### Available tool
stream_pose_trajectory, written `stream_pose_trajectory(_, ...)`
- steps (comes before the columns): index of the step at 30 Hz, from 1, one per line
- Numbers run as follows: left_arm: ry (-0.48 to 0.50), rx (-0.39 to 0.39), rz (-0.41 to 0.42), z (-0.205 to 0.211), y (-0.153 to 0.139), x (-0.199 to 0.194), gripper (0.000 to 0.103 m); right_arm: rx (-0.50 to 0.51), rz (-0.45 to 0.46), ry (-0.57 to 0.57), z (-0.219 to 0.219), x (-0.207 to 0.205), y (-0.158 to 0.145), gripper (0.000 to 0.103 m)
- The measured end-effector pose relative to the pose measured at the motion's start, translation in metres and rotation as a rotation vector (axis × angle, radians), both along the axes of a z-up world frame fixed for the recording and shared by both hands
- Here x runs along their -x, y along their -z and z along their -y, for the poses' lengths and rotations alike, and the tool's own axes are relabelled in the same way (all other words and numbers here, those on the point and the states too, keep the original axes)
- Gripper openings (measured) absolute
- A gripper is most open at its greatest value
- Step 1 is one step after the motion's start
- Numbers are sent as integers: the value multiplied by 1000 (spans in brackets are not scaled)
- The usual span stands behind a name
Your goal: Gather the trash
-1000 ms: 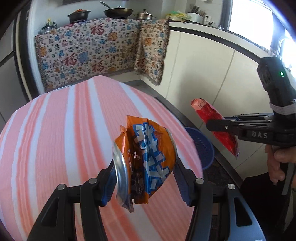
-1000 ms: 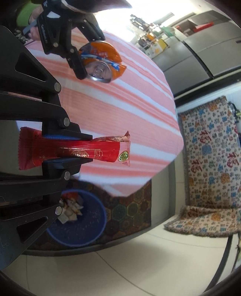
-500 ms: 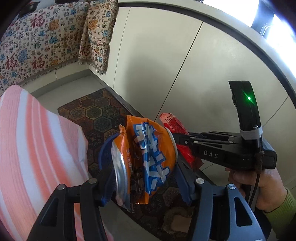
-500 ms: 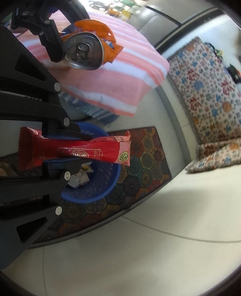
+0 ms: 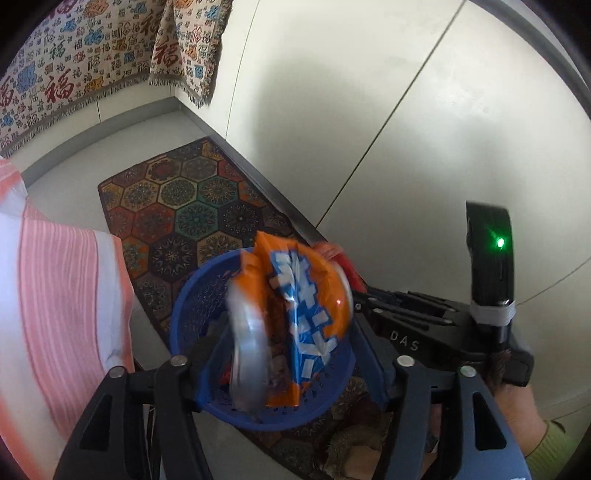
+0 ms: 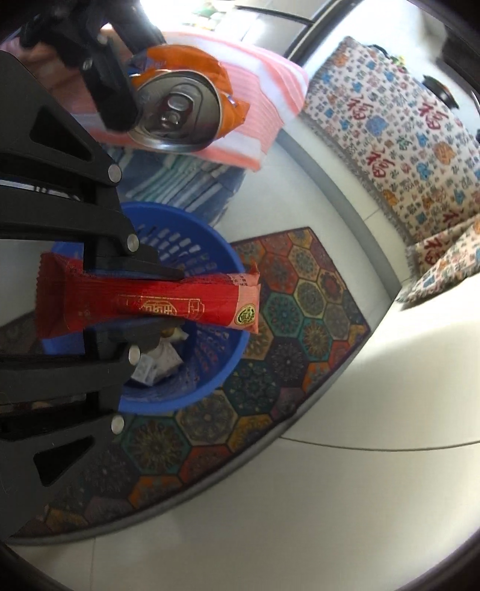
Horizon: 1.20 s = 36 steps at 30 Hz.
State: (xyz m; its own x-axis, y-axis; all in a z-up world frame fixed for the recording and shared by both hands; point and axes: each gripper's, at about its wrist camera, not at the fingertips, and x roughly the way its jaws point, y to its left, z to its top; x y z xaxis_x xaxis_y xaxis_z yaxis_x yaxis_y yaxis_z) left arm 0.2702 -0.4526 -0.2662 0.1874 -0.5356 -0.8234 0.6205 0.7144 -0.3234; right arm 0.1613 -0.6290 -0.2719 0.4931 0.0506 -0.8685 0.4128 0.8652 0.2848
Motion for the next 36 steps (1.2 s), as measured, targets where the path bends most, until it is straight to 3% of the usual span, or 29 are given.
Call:
stream_pose_trajectory(2, -21, 5, -14, 0, 5, -8, 75, 11, 1, 29, 5, 2, 9, 63)
stream_pose_trajectory(7, -28, -4, 38, 1, 6, -6, 75, 22, -4, 93, 15, 15, 11, 69)
stream_pose_trajectory(10, -32, 20, 81, -4, -6, 4, 75, 66, 5, 100, 15, 23, -5, 80)
stream_pose_trajectory(14, -41, 61, 143, -14, -35, 23, 83, 103, 15, 102, 13, 38, -40, 98)
stream_pose_trajectory(18, -55, 85, 208, -26, -67, 49, 90, 150, 11, 59, -5, 60, -82, 102)
stream_pose_trajectory(21, -34, 31, 226, -32, -81, 76, 91, 179, 29, 13, -25, 85, -111, 102)
stream_pose_trajectory(24, -29, 10, 259, -40, -89, 105, 103, 256, -9, 26, -46, 111, -128, 103)
stream_pose_trajectory(28, -58, -38, 319, -51, -96, 136, 103, 353, -15, 49, -76, 139, -148, 103)
stream_pose_trajectory(36, -143, -101, 405, -80, -122, 167, 103, 364, 31, 57, -114, 175, -176, 103)
